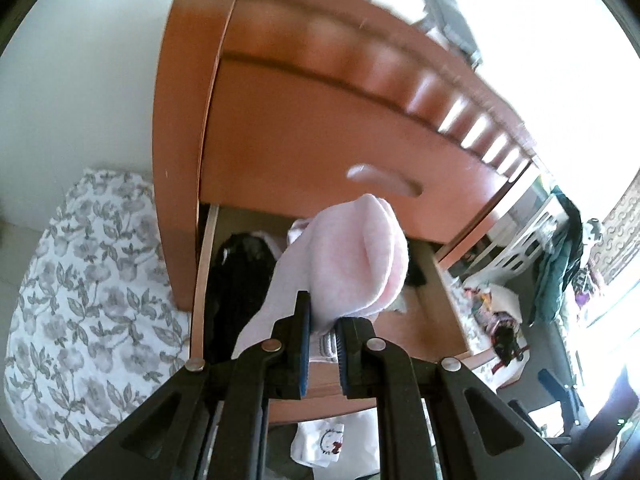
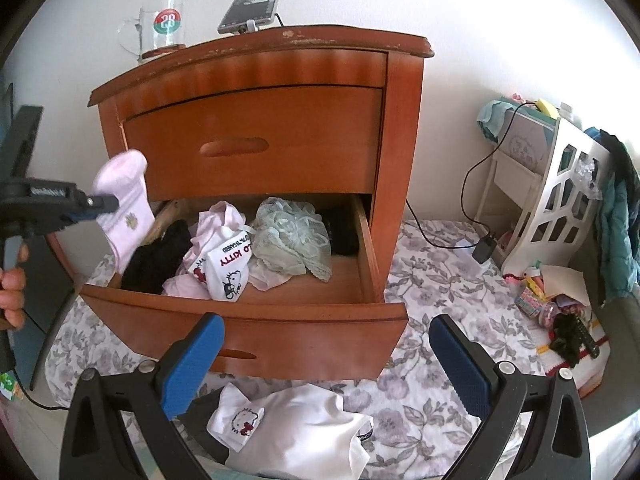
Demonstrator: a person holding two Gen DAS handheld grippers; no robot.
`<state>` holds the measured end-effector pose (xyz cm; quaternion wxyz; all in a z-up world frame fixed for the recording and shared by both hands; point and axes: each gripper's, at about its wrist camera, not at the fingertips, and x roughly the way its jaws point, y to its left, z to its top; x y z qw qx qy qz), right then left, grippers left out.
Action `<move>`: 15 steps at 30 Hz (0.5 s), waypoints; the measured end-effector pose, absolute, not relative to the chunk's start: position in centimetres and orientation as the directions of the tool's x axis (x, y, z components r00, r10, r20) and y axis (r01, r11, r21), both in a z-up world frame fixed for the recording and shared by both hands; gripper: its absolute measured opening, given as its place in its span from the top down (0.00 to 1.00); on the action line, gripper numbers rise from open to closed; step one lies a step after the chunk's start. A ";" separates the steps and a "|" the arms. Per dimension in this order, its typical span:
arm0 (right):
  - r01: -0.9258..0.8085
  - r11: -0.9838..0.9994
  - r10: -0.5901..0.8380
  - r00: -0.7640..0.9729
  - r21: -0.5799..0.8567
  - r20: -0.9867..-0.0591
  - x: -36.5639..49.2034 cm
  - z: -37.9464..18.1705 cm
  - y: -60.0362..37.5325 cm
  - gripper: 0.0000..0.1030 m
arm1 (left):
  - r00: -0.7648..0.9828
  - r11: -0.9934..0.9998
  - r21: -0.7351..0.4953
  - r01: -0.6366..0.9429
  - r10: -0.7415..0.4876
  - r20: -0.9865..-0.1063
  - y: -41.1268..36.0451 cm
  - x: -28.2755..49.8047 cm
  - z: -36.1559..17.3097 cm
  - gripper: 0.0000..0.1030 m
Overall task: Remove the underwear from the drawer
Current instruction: 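Lift the pink sock out of the drawer and carry it over the bed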
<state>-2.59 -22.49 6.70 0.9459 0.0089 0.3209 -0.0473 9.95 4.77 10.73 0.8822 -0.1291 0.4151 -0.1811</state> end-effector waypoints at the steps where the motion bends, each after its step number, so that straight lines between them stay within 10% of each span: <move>1: 0.095 0.995 -0.084 0.791 -0.014 -0.606 -2.7 6.8 -22.4 0.00 | 0.600 0.898 -0.383 0.218 -0.432 -0.673 4.9 9.6 11.4 0.89; 15: 0.091 0.996 -0.083 0.807 -0.015 -0.585 -4.2 7.9 -22.0 0.00 | 0.717 0.879 -0.378 0.290 -0.461 -0.522 6.2 2.9 18.0 0.89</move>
